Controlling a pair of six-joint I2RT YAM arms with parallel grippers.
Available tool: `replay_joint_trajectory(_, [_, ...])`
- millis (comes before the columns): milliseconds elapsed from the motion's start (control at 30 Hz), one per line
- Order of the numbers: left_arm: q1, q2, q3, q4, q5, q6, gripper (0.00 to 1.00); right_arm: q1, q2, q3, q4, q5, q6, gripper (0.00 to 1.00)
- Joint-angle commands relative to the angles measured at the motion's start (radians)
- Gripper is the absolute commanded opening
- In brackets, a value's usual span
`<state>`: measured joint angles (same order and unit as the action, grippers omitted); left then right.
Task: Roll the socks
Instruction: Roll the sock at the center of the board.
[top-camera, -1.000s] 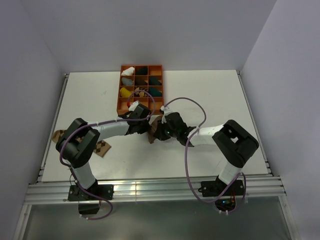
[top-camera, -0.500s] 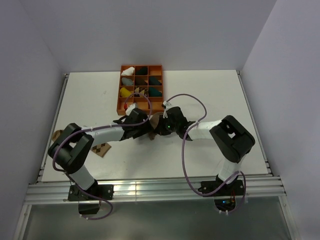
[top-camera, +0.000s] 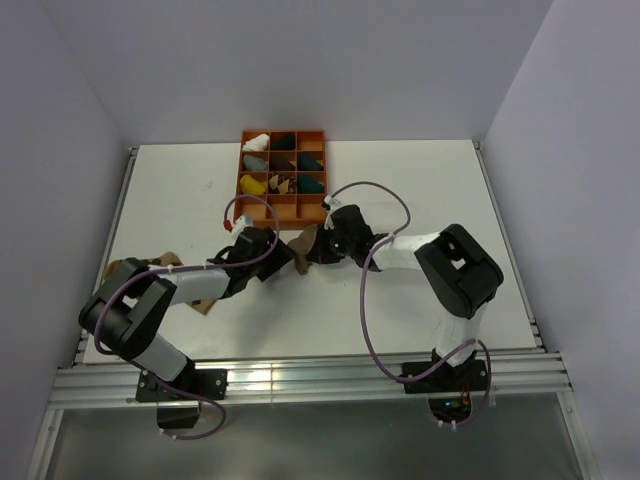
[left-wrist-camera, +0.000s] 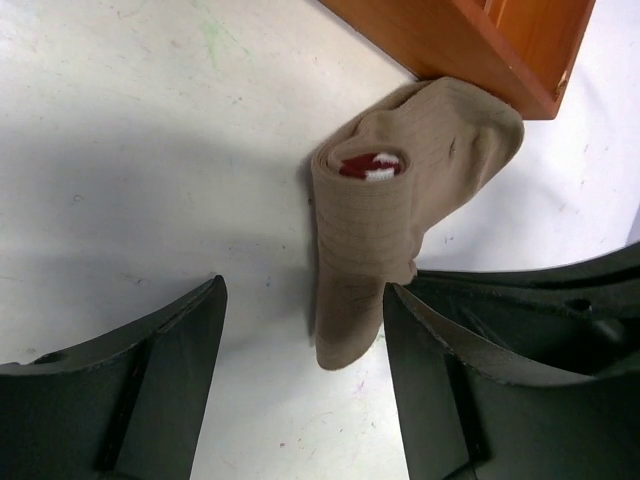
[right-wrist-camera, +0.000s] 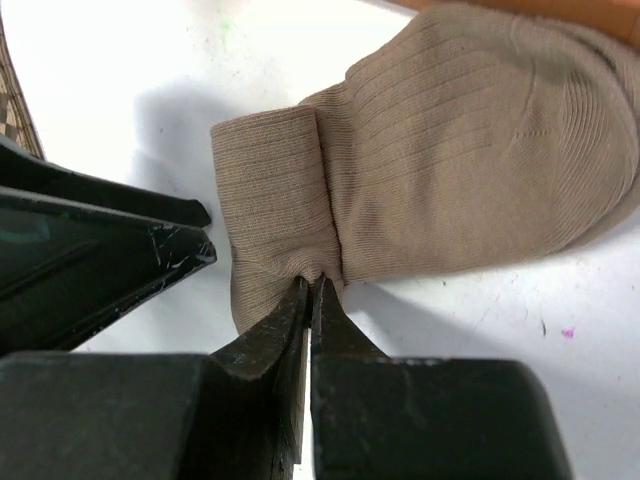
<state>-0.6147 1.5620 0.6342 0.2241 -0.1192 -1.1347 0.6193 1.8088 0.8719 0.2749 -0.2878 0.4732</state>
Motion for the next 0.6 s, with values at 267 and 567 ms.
replay_joint_trajectory(267, [0.035,0.021,-0.071,0.236,0.042,-0.034,0.66,-0.044,0.101,0.071,-0.147,0.016,-0.033,0.01])
replay_joint_trajectory(567, [0.055,0.03,-0.076,0.331,0.044,-0.005,0.67,-0.062,0.135,0.085,-0.171,-0.01,-0.031,0.01])
